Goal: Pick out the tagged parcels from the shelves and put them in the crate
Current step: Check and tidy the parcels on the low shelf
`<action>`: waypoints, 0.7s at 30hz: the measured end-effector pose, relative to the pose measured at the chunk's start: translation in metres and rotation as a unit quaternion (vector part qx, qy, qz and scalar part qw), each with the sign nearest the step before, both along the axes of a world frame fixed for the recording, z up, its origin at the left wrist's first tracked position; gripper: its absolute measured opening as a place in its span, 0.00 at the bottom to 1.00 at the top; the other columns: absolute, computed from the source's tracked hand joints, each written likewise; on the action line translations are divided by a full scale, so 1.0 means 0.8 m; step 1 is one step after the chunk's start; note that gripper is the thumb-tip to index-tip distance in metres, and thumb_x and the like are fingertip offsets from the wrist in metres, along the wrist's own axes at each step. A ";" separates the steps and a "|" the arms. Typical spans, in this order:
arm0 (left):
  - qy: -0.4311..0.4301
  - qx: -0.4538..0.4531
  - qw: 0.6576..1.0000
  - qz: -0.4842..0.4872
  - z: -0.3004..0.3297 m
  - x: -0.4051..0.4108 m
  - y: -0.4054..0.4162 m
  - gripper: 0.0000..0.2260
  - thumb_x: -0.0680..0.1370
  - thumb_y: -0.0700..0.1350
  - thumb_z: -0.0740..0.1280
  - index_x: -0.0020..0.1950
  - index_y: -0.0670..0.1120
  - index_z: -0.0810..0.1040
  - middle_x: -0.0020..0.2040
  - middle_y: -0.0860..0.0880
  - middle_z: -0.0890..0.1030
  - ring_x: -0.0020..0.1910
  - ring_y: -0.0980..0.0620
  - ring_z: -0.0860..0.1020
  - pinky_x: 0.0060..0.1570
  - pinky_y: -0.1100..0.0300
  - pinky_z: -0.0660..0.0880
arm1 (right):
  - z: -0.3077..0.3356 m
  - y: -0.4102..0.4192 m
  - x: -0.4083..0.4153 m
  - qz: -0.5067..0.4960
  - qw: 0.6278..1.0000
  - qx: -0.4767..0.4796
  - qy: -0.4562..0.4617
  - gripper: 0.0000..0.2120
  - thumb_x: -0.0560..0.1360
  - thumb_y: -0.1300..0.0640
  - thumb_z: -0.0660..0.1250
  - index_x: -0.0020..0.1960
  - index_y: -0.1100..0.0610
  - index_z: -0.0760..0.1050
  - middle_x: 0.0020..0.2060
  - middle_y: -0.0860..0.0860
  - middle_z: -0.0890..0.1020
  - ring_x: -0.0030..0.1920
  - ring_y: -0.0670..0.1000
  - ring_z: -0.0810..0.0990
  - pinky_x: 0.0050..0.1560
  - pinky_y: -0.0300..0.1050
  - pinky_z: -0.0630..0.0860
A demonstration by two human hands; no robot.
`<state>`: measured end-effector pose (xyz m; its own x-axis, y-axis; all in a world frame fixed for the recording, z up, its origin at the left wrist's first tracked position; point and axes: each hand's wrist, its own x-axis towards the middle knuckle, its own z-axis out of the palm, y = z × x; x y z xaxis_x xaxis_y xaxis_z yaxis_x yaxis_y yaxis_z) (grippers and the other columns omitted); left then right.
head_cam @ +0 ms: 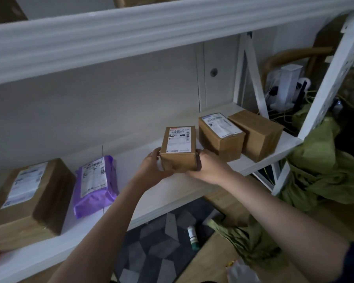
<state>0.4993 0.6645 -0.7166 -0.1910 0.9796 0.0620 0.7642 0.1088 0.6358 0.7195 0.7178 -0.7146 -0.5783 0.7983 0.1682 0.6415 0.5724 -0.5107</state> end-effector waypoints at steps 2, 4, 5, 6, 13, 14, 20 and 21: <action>0.003 0.017 1.000 -0.016 -0.001 0.004 0.005 0.29 0.72 0.47 0.78 0.70 0.48 0.72 0.58 0.55 0.78 0.55 0.55 0.77 0.49 0.67 0.70 | -0.004 0.009 -0.007 -0.009 1.000 0.013 -0.015 0.26 0.74 0.41 0.69 0.70 0.47 0.73 0.59 0.44 0.83 0.57 0.45 0.82 0.54 0.47 0.82; 0.015 0.030 0.999 -0.017 -0.004 0.008 0.003 0.27 0.74 0.47 0.75 0.71 0.49 0.72 0.58 0.53 0.79 0.53 0.54 0.77 0.51 0.63 0.71 | -0.007 0.013 -0.012 -0.024 0.999 0.012 -0.025 0.29 0.73 0.40 0.69 0.70 0.50 0.73 0.59 0.46 0.82 0.56 0.48 0.82 0.54 0.47 0.83; 0.025 0.034 0.999 -0.016 -0.007 0.010 0.000 0.27 0.74 0.47 0.74 0.72 0.50 0.70 0.59 0.51 0.80 0.54 0.52 0.78 0.51 0.60 0.73 | -0.009 0.014 -0.014 -0.030 0.999 0.009 -0.030 0.31 0.72 0.37 0.68 0.70 0.51 0.73 0.59 0.47 0.82 0.56 0.49 0.82 0.53 0.47 0.83; 0.041 0.034 0.998 -0.015 -0.010 0.011 -0.005 0.28 0.74 0.47 0.73 0.73 0.50 0.69 0.60 0.49 0.81 0.54 0.49 0.79 0.52 0.58 0.76 | -0.012 0.014 -0.015 -0.033 0.999 0.005 -0.033 0.33 0.70 0.34 0.65 0.70 0.51 0.73 0.58 0.48 0.82 0.55 0.49 0.82 0.53 0.47 0.83; 0.100 0.024 0.995 0.009 -0.018 -0.003 -0.058 0.31 0.72 0.55 0.69 0.73 0.51 0.65 0.63 0.49 0.78 0.62 0.47 0.77 0.59 0.47 0.79 | -0.003 -0.024 -0.030 -0.009 0.998 0.011 -0.055 0.30 0.73 0.40 0.71 0.71 0.51 0.73 0.58 0.50 0.80 0.56 0.51 0.81 0.54 0.46 0.81; 0.102 0.027 0.994 0.014 -0.019 -0.005 -0.069 0.31 0.72 0.55 0.71 0.73 0.52 0.64 0.64 0.49 0.78 0.62 0.48 0.77 0.59 0.48 0.79 | -0.002 -0.030 -0.033 -0.001 0.998 0.012 -0.056 0.30 0.73 0.40 0.72 0.71 0.51 0.73 0.59 0.50 0.80 0.56 0.51 0.81 0.54 0.46 0.80; 0.074 0.054 0.994 0.058 -0.021 -0.010 -0.130 0.32 0.74 0.53 0.74 0.75 0.53 0.64 0.67 0.51 0.76 0.65 0.49 0.76 0.63 0.48 0.77 | -0.002 -0.066 -0.051 0.039 0.997 0.037 -0.056 0.31 0.74 0.39 0.70 0.73 0.50 0.71 0.62 0.50 0.80 0.58 0.51 0.80 0.54 0.43 0.80; 0.072 0.057 0.994 0.064 -0.021 -0.011 -0.137 0.32 0.75 0.53 0.74 0.75 0.53 0.64 0.68 0.50 0.76 0.65 0.49 0.75 0.63 0.48 0.77 | -0.002 -0.071 -0.054 0.044 0.997 0.039 -0.057 0.31 0.74 0.38 0.70 0.73 0.50 0.71 0.62 0.50 0.80 0.58 0.51 0.80 0.55 0.44 0.80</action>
<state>0.4908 0.5549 -0.7332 -0.2952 0.9328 0.2069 0.8324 0.1448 0.5350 0.6764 0.6612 -0.7159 -0.6642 0.7309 0.1572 0.6384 0.6639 -0.3896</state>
